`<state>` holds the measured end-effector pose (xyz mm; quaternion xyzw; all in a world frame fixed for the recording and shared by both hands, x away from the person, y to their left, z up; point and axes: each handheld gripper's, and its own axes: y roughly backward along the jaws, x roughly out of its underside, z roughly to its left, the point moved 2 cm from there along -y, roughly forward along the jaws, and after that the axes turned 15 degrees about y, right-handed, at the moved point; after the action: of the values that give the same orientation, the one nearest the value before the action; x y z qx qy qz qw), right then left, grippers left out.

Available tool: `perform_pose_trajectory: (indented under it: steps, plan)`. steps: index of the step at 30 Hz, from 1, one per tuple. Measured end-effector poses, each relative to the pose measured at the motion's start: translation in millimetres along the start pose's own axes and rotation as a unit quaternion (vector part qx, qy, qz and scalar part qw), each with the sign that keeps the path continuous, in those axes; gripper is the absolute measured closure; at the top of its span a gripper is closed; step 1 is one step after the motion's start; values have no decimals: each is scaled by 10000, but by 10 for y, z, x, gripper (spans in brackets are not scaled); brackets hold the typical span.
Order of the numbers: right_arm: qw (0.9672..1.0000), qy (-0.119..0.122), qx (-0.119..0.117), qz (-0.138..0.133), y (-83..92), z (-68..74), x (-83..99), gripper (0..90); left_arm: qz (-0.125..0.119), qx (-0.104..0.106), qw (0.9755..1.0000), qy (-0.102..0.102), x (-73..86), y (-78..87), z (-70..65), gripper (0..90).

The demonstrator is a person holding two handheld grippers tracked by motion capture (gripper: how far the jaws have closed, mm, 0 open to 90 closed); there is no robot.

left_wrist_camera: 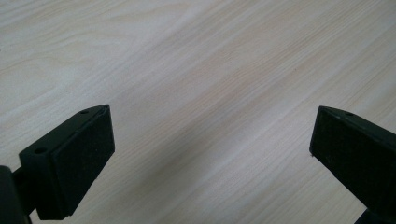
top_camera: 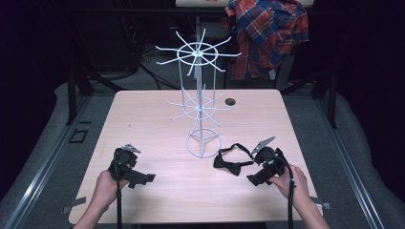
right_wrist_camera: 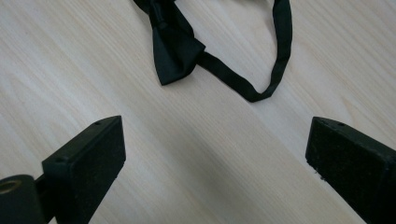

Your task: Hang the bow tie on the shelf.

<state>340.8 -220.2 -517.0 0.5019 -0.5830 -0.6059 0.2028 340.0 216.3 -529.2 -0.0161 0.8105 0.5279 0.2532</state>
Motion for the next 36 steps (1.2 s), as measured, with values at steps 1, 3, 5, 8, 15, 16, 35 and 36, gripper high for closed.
perform_pose_trajectory:
  steps: [1, 3, 5, 8, 15, 16, 35, 36]
  plan:
    - [10000, 2, -47, -16, -6, -3, -22, 45, 2, 0, 10000, -2, 0, 0, 0, 1]
    - [10000, 48, -14, -22, -8, -10, -65, 45, 0, 0, 10000, -6, 0, 0, 0, 1]
    - [10000, 74, -7, -58, -23, -10, -116, 45, -5, 3, 10000, -2, 1, 2, 1, 1]
    - [9999, 120, -23, -65, -41, -12, -172, 45, -6, 3, 10000, 0, 1, 2, 2, 1]
    - [9995, 286, -96, -51, -141, 13, -347, 45, -27, -12, 10000, 2, 0, 3, 4, 1]
    - [9994, 335, -87, -11, -151, 12, -371, 44, -26, -17, 10000, -10, -1, 4, 7, 1]
    - [9986, 377, -329, 140, -451, 4, -600, 0, -112, 143, 9998, 68, 1, 24, 16, 0]
    - [9986, 395, -322, 150, -460, 2, -605, 0, -114, 141, 9998, 68, 0, 24, 15, 0]
